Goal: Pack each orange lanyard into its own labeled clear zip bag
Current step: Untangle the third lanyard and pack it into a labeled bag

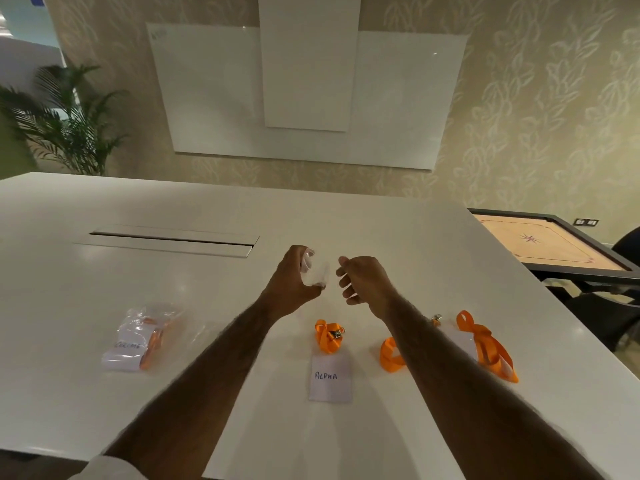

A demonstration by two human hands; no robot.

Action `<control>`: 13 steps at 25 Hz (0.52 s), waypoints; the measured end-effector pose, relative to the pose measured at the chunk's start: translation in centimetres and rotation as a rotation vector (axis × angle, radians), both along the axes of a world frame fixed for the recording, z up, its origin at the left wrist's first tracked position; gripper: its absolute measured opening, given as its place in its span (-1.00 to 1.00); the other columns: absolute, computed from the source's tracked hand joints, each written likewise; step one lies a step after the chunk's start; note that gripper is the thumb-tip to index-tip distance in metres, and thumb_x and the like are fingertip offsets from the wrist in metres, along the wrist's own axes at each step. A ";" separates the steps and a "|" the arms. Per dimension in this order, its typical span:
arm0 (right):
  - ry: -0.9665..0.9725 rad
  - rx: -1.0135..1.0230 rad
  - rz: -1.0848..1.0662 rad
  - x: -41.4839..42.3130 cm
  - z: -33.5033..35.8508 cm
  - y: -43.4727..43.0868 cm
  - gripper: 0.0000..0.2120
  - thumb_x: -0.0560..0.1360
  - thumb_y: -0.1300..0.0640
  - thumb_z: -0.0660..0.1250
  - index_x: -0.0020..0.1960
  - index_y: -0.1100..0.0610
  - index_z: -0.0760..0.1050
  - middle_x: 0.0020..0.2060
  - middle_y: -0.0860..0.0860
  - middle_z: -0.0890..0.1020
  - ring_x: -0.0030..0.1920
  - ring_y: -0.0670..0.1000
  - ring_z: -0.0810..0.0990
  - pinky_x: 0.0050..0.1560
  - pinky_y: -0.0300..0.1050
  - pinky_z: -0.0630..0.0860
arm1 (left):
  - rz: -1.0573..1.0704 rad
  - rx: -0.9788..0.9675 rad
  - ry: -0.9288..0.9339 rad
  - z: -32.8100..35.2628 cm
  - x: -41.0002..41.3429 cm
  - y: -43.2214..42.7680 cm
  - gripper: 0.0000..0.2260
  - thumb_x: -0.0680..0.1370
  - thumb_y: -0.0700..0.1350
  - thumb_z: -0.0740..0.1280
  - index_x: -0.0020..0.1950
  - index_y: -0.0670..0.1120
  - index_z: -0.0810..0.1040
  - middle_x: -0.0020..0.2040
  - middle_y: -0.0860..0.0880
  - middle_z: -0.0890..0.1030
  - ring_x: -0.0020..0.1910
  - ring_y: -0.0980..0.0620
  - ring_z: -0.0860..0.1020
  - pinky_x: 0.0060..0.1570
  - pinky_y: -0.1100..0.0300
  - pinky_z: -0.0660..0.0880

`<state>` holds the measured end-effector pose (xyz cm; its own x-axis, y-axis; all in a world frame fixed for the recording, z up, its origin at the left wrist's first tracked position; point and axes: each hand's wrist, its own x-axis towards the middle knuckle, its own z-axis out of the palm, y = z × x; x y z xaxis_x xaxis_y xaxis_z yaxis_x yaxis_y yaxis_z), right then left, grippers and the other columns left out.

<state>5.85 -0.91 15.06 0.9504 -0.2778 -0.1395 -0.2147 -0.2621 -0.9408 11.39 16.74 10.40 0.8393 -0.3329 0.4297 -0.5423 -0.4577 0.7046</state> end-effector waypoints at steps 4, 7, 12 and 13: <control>0.366 -0.723 0.331 -0.9 -2.9 0.1 -0.66 0.43 -0.03 0.54 -0.18 0.23 0.52 -0.27 0.08 0.60 -0.31 0.05 0.58 -0.27 -0.11 0.57 | 0.000 -0.031 0.084 -0.1 -0.3 0.7 -0.34 0.36 -0.07 0.60 0.31 0.11 0.28 0.09 0.16 0.49 0.04 0.24 0.53 -0.14 0.52 0.41; 0.417 -0.994 0.430 -2.5 -5.4 1.2 -0.50 0.17 -0.20 0.64 -0.22 0.11 0.48 -0.17 0.04 0.61 -0.11 0.09 0.61 -0.13 -0.13 0.47 | 0.004 -0.020 0.091 0.0 -0.6 0.5 -0.29 0.36 -0.08 0.61 0.36 0.08 0.28 0.05 0.22 0.47 0.02 0.26 0.52 -0.16 0.59 0.40; 0.438 -1.074 0.385 -3.9 -8.2 2.3 -0.09 0.14 -0.24 0.64 0.35 0.15 0.46 0.24 0.19 0.47 0.24 0.24 0.50 0.20 0.07 0.49 | -0.003 -0.012 0.091 0.2 -1.0 0.5 -0.25 0.36 -0.08 0.60 0.42 0.09 0.26 0.08 0.11 0.50 0.01 0.22 0.54 -0.12 0.58 0.37; 0.434 -1.072 0.380 -4.1 -8.2 2.4 -0.08 0.15 -0.23 0.64 0.37 0.16 0.44 0.25 0.19 0.46 0.24 0.24 0.49 0.21 0.08 0.49 | -0.006 -0.011 0.088 0.2 -1.1 0.5 -0.24 0.37 -0.09 0.61 0.43 0.07 0.26 0.13 0.09 0.50 0.03 0.18 0.54 -0.07 0.53 0.38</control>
